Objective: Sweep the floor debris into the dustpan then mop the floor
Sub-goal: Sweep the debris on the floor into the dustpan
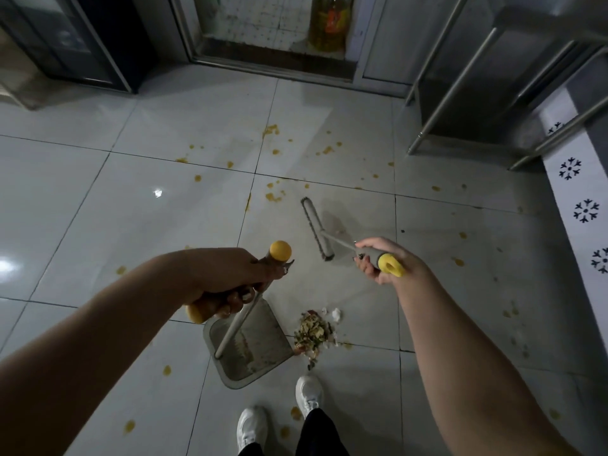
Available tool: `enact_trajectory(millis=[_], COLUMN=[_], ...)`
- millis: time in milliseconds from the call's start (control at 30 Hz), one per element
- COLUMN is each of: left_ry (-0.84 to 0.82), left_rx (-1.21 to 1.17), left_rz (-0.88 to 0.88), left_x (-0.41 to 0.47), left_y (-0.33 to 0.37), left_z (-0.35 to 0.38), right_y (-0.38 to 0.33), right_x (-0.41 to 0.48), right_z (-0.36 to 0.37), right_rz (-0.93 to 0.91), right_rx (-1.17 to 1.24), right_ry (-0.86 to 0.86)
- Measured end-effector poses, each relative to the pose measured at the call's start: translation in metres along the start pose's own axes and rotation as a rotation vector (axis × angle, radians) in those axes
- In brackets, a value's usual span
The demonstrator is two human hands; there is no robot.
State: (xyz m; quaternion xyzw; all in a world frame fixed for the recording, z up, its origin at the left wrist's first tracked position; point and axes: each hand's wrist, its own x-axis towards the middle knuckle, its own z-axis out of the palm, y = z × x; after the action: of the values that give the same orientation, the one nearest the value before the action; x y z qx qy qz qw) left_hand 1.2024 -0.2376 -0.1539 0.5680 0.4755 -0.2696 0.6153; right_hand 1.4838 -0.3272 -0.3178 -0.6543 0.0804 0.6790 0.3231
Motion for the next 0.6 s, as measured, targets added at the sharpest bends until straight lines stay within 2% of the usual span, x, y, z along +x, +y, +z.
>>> enact_trajectory(millis=[133,400,600], left_ry=[0.02,-0.003,-0.008], left_rx=[-0.008,-0.01,-0.008], left_rz=[-0.014,-0.014,-0.045], left_x=[0.011,0.043,0.053], left_y=[0.019,0.038,0.043], left_z=[-0.001,0.001,-0.003], right_y=[-0.033,-0.05,-0.034], right_x=[0.019,0.08,0.083], right_z=[-0.006,-0.034,-0.044], right_rz=[0.049,-0.025,0.154], right_rx=[-0.289,-0.554,-0.82], right_ry=[0.107,0.208,0.205])
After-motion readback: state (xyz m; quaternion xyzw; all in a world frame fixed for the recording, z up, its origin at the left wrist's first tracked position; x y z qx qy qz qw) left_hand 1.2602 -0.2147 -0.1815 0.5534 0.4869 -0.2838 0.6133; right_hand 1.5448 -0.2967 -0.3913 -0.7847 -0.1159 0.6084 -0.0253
